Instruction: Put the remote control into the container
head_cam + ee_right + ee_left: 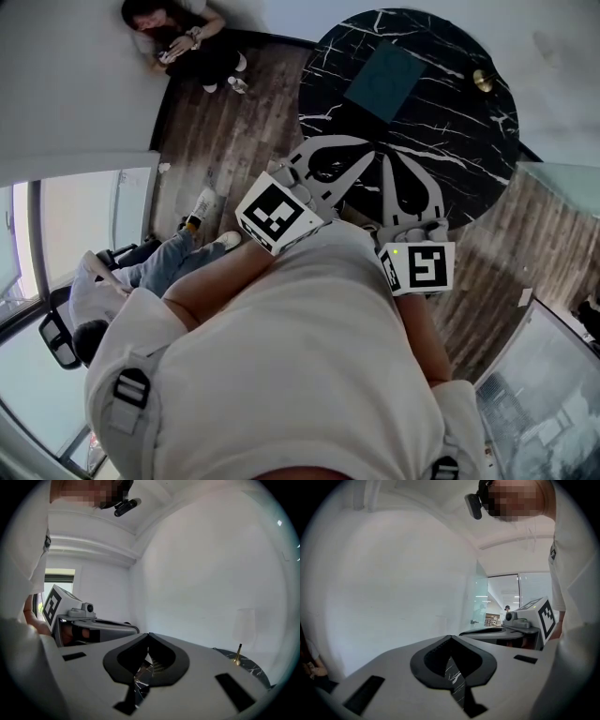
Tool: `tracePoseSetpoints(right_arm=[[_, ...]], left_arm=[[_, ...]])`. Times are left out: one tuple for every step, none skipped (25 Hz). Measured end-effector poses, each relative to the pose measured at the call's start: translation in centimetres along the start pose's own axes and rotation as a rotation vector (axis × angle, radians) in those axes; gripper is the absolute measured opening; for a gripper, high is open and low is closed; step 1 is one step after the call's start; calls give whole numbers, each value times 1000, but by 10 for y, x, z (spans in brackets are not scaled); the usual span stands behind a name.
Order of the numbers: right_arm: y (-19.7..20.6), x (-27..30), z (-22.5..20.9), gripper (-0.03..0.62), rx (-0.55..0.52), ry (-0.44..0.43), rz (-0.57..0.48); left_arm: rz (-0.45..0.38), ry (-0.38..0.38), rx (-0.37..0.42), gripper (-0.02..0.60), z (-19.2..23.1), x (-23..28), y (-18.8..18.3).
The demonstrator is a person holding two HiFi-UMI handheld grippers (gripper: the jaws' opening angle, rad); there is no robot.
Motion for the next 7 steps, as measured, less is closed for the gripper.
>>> tracePoseSetpoints(right_arm=[[0,-1,0,11,0,0,0],[1,-1,-1,11,0,0,0],[1,-2,-1,11,-1,1,1],[2,-2,-2,11,-1,2,2],[2,-2,-3,11,0,2,2],[3,-2,-4,11,0,3,3],[3,-3,-4,11,0,4,4]], left_arm=[[1,-1,-2,6,0,1,1],[3,0,-5,6,-1,1,1],[5,0,-6,6,-1,2,2],[5,0,-7,6,-1,3,2],[5,-1,-9,6,-1,4,3],[5,-1,-10,8,-2,5,3],[5,-2,-11,6,-2,6,4]])
Point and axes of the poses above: the fingertips, and each gripper's own axes: x forward along the fingers, z to its left, y out of its underside, the point moved 2 cm from there along -x, backward along the fingers, and after that the axes turned 11 degrees about z, right-handed, at the moved point
